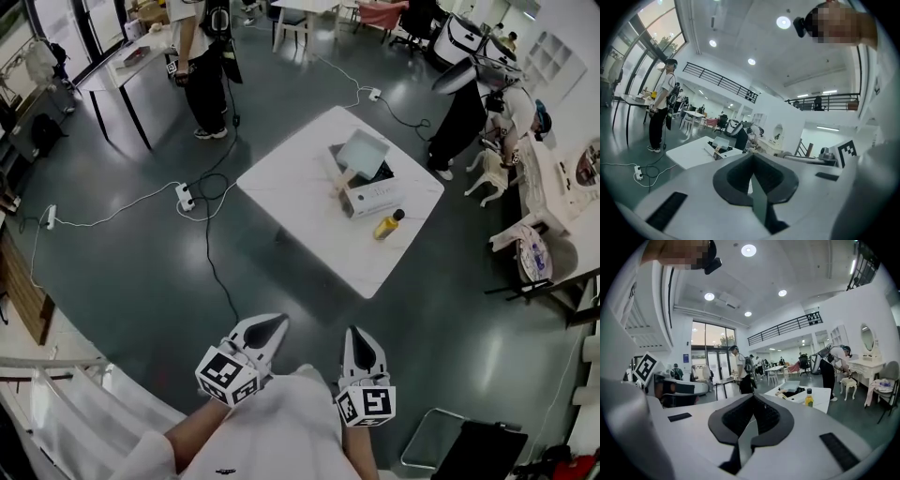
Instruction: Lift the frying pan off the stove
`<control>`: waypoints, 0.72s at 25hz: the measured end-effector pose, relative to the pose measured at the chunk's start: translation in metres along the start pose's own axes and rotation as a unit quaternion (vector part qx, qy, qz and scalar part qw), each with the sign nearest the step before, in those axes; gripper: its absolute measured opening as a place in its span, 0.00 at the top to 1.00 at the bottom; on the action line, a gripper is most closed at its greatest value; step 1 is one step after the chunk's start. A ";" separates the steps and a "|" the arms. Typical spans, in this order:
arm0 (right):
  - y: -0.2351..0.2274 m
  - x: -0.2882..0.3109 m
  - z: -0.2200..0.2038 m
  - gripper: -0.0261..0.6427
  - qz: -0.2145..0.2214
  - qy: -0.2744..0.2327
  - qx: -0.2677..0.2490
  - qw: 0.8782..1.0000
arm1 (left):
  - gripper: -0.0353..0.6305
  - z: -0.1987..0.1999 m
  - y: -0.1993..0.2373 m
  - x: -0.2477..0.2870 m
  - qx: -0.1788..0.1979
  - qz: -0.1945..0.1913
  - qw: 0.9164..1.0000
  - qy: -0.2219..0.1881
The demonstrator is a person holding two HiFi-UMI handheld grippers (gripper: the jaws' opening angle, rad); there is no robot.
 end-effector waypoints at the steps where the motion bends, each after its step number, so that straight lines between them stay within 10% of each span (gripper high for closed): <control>1: 0.006 0.003 -0.003 0.96 0.000 -0.005 0.001 1.000 | 0.95 -0.001 0.007 -0.005 0.001 0.000 1.000 0.000; 18: -0.004 0.099 0.003 0.96 -0.031 -0.019 0.025 0.999 | 0.95 0.021 0.094 0.043 0.013 -0.021 0.999 0.029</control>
Point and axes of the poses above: the fingertips, and each gripper's own axes: x forward along the fingers, y to its left, z out of its top, the point moved 10 cm from there along -x, backward along the fingers, and after that the axes turned 4 degrees about x, right-handed, at the moved point
